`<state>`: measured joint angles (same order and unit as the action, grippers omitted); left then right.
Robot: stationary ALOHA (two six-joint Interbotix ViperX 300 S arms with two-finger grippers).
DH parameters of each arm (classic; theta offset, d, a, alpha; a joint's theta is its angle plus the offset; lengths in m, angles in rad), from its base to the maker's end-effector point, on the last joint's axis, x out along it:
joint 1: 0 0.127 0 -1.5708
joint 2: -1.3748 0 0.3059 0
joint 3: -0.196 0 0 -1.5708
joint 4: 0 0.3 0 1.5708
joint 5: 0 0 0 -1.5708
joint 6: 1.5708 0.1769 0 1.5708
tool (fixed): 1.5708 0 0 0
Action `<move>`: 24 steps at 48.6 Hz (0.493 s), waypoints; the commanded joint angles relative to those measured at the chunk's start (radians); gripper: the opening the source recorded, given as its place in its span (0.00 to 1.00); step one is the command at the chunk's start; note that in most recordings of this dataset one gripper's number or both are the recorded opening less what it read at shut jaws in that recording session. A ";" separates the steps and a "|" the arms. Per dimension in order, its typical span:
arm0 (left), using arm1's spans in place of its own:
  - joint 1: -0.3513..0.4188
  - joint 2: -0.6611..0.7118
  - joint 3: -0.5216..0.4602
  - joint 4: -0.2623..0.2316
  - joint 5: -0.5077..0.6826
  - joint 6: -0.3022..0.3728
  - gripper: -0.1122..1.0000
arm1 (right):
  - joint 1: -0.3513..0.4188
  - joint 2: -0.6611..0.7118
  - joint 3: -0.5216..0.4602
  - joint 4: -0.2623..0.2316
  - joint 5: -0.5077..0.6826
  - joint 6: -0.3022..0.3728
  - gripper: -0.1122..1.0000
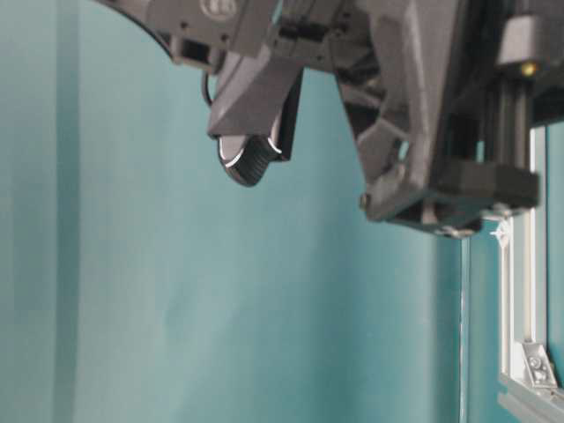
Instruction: Move the cable alternately left and right between 8 closely spaced pins so it hooks onto each one.
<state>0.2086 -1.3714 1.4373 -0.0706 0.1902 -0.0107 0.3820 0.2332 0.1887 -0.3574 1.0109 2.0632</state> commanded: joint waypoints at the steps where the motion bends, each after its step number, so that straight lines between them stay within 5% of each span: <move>1: 0.000 0.008 -0.009 0.003 -0.009 -0.008 0.32 | 0.021 -0.017 -0.031 0.005 0.008 0.012 0.22; 24: 0.000 0.009 -0.011 0.003 -0.009 -0.008 0.32 | 0.089 0.063 -0.156 0.008 0.069 0.040 0.22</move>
<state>0.2086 -1.3714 1.4373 -0.0706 0.1902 -0.0107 0.4571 0.3068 0.0690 -0.3513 1.0738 2.1031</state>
